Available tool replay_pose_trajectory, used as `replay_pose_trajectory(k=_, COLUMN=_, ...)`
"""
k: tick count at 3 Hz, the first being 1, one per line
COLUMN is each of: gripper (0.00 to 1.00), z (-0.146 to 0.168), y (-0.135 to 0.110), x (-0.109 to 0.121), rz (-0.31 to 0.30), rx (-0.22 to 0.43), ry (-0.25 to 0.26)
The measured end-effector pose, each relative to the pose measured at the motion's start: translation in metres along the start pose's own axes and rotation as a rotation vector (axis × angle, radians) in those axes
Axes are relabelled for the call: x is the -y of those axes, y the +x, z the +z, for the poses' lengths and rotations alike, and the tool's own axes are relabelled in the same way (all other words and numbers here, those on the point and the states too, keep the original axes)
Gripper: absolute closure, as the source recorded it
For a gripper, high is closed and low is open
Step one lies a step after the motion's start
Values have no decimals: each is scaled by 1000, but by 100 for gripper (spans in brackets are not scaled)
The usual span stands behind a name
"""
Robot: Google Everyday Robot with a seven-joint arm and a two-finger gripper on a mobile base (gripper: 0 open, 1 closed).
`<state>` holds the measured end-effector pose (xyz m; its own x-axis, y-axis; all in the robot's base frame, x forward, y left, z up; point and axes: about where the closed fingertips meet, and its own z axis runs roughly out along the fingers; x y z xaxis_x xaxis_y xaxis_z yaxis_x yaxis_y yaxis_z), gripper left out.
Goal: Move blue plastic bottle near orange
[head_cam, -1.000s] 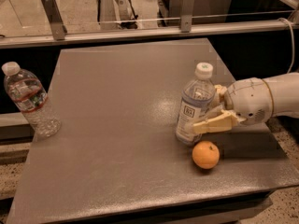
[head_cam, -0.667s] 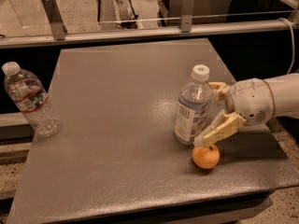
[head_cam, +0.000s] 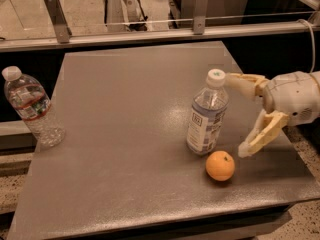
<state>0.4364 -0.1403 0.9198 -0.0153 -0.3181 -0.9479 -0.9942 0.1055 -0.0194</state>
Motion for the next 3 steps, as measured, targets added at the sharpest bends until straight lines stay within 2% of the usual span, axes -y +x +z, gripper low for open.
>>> replay_pose_trajectory(k=1, gripper=0, z=-46, y=-35, x=16, rz=-53, rx=-12, ry=68)
replay_pose_trajectory(k=2, gripper=0, z=-88, y=-72, x=48, rz=-132, rx=-20, ry=172)
replay_pose_trajectory(k=3, gripper=0, z=-108, y=-97, x=54, rz=-187, rx=-8, ry=223)
